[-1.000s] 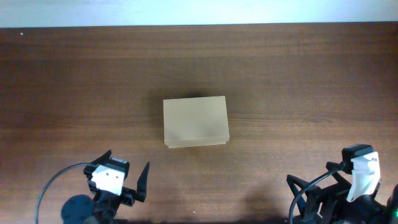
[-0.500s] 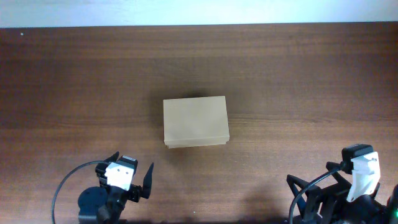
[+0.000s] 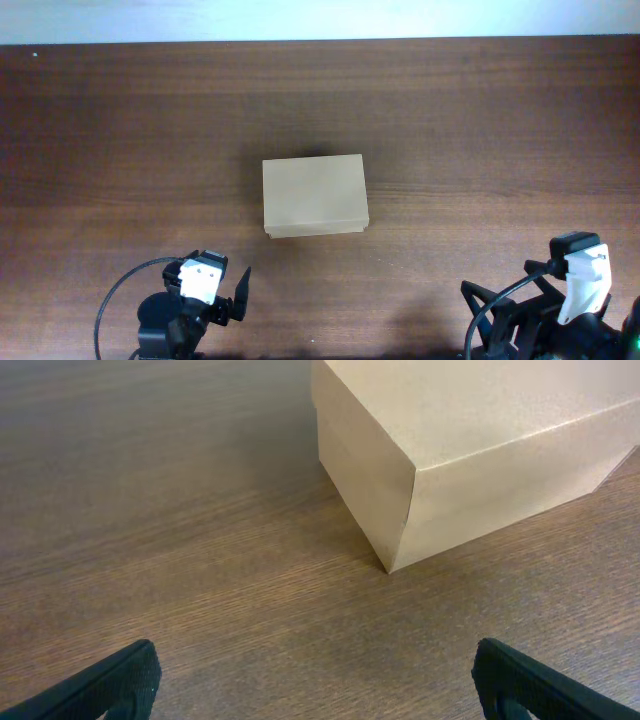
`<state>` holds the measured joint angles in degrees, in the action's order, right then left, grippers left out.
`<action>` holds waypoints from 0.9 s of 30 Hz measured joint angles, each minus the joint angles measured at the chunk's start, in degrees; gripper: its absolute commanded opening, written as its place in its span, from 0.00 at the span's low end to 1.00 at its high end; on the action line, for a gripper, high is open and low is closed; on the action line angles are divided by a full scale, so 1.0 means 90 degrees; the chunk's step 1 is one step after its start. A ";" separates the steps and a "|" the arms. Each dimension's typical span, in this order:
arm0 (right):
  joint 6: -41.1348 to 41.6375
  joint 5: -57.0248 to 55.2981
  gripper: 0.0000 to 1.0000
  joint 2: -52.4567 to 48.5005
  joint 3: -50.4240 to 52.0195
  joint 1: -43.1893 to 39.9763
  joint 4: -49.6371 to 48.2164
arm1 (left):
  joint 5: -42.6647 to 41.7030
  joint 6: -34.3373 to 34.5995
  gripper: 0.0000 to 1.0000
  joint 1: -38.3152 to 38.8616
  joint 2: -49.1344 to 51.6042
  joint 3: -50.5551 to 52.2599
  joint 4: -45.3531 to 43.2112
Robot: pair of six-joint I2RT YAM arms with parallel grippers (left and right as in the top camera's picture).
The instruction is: Pack container
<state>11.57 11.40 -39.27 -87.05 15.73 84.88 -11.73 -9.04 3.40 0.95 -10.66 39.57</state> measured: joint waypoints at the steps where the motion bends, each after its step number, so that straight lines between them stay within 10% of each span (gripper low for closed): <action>1: 0.0002 0.0002 0.99 0.0000 0.0000 0.0000 0.0000 | 0.0000 0.0002 1.00 0.0000 0.0000 0.0000 0.0000; 27: -0.0053 -0.0039 0.99 0.0000 0.0000 0.0000 0.0000 | 0.0000 0.0002 0.99 0.0000 0.0000 0.0000 0.0000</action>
<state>11.09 11.05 -39.27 -87.05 15.73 84.88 -11.73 -9.02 3.40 0.95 -10.66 39.57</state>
